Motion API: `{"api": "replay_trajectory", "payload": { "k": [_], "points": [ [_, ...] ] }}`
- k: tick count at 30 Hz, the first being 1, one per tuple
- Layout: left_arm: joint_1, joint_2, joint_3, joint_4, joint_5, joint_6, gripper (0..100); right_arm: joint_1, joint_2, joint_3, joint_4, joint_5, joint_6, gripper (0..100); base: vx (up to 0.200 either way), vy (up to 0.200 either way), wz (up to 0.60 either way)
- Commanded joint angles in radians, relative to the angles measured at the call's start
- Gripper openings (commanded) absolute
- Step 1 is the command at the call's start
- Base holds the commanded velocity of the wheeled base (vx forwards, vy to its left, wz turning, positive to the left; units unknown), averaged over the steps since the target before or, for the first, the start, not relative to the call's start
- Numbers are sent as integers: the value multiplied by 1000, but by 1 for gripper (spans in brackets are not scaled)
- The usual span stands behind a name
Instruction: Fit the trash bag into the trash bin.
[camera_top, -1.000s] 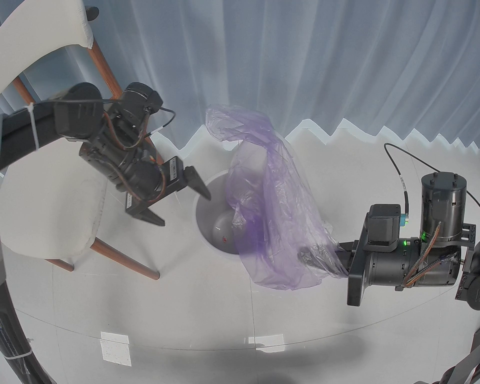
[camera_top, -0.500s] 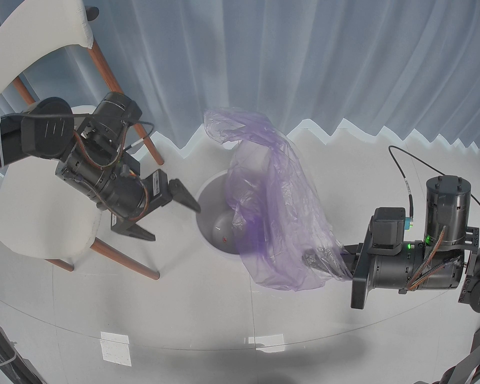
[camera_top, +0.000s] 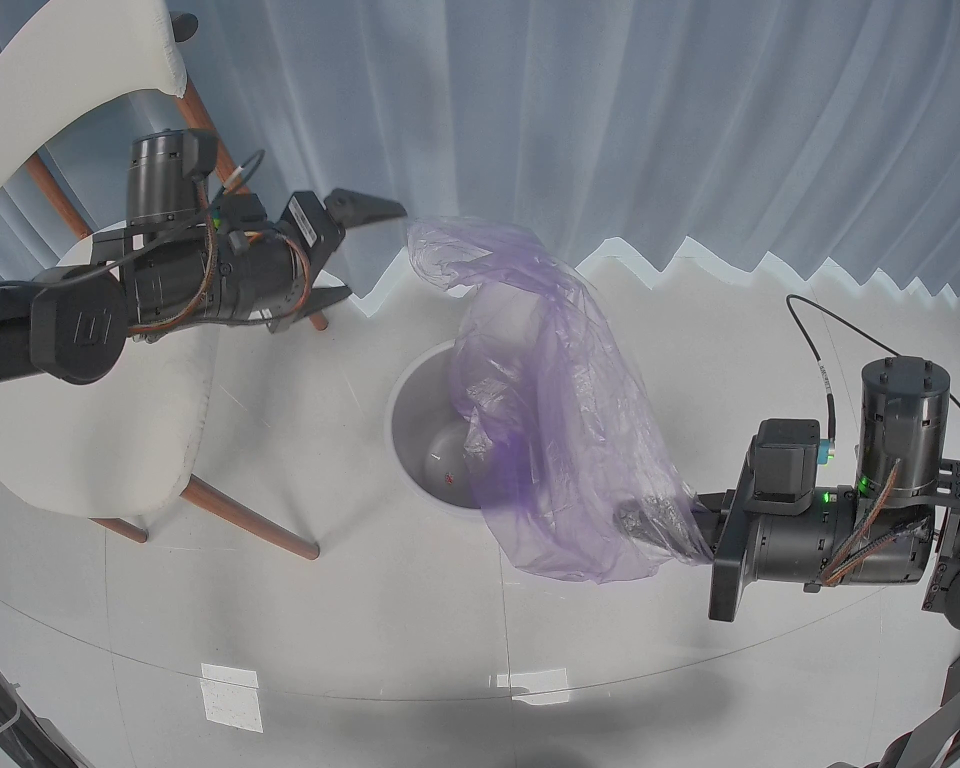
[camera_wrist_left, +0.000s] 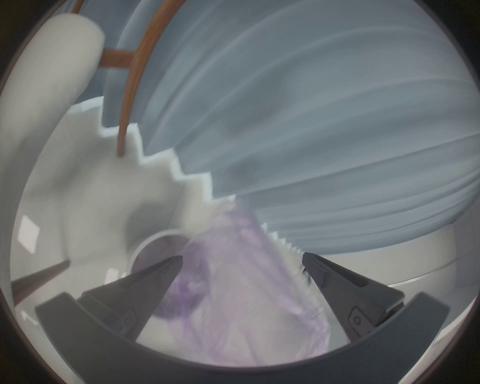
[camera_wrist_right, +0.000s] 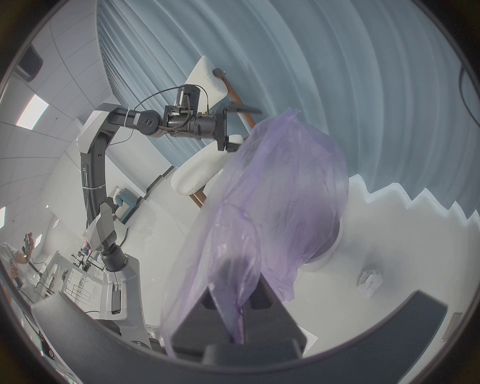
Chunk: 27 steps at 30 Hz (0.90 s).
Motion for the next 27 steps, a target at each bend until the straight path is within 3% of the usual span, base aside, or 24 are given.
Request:
{"api": "replay_trajectory", "payload": {
  "k": [1, 17, 24, 27],
  "points": [
    [25, -14, 124, -223, -8, -64, 100, 1, -15, 13, -3, -9, 4, 0, 0, 0, 0],
    [-4, 16, 161, -215, -4, -57, 100, -1, -13, 10, -4, -9, 4, 0, 0, 0, 0],
    [-22, 113, 130, -221, -4, 40, 100, 1, -13, 8, -4, -9, 4, 0, 0, 0, 0],
    [-24, 148, 75, -213, -2, 34, 100, 2, -16, 21, -6, -9, 4, 0, 0, 0, 0]
  ]
}}
